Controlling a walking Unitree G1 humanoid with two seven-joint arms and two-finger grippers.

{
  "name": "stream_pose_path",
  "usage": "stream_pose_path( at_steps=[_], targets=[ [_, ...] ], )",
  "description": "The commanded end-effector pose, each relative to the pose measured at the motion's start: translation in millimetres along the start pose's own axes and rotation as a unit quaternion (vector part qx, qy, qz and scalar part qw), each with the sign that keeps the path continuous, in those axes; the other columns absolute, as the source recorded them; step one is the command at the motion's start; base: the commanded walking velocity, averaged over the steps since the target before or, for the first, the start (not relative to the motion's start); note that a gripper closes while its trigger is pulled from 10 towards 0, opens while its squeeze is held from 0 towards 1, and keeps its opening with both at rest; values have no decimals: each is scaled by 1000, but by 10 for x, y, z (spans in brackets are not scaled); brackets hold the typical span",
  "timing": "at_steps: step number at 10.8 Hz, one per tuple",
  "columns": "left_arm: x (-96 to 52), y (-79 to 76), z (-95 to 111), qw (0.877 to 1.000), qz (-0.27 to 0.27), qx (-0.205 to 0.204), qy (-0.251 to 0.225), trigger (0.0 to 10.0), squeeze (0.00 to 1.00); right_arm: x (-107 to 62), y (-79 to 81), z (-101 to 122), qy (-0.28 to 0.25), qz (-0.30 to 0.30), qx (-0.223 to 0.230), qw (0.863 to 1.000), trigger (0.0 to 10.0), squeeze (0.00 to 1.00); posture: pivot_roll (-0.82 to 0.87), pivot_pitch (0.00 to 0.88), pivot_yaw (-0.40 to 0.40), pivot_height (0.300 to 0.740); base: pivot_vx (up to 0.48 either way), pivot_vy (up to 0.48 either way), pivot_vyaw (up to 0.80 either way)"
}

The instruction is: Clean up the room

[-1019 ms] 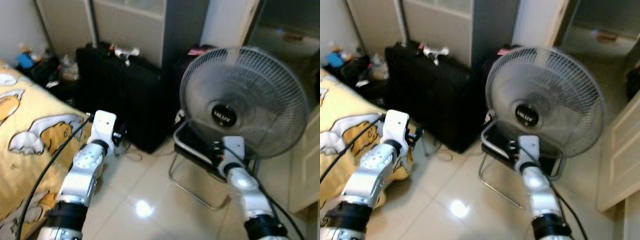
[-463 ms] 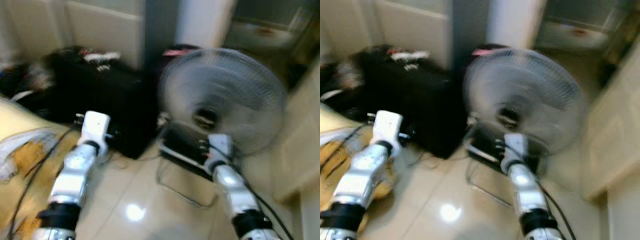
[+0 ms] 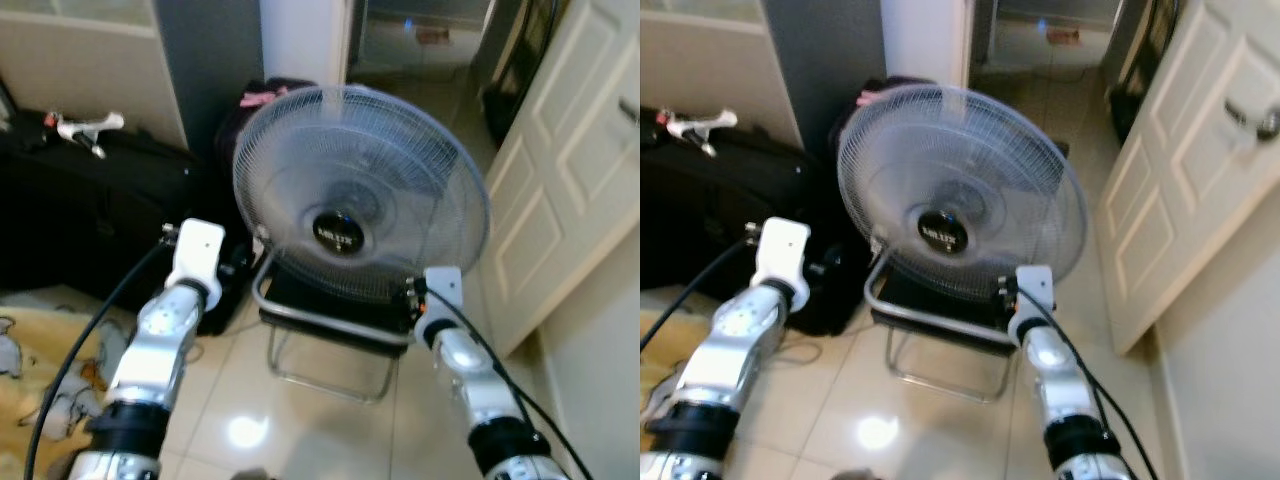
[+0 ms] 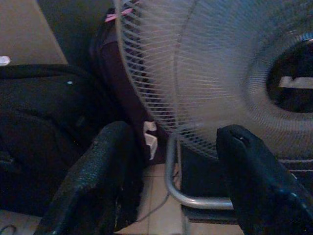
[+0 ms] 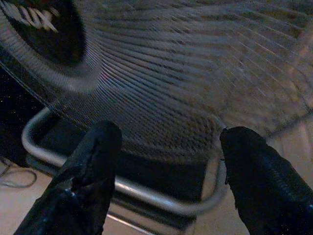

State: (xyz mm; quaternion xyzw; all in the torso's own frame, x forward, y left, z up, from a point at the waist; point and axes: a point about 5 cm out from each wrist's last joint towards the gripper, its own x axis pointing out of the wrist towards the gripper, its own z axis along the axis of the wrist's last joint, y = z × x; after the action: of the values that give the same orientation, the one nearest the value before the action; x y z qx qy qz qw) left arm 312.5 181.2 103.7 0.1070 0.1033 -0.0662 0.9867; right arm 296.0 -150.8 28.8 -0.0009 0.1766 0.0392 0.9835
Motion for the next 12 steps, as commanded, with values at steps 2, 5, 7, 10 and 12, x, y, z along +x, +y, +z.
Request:
stream_pose_path(
  at_steps=[2,5,7,10,12],
  targets=[
    [-6,13,40,1000,3,5,-9,10000,0,12,-25,44,-12,-4,-5,1000,10000,0,11,0,-15,740,0,0,0],
    [-20,6,18,1000,3,9,-7,10000,0,30,-57,-16,3,-1,3,1000,10000,0,8,0,-13,740,0,0,-485],
    [-22,4,3,1000,2,7,-5,10000,0,45,-86,-72,10,-3,1,1000,10000,0,9,0,-15,740,0,326,-800],
    [-15,-1,-1,1000,2,4,-6,10000,0,47,-80,-124,7,-5,-7,1000,10000,0,7,0,-14,740,0,396,-410],
    [-10,3,-2,1000,3,2,-5,10000,0,40,-67,-79,-9,-4,-7,1000,10000,0,8,0,-14,740,0,394,0]
  ],
)
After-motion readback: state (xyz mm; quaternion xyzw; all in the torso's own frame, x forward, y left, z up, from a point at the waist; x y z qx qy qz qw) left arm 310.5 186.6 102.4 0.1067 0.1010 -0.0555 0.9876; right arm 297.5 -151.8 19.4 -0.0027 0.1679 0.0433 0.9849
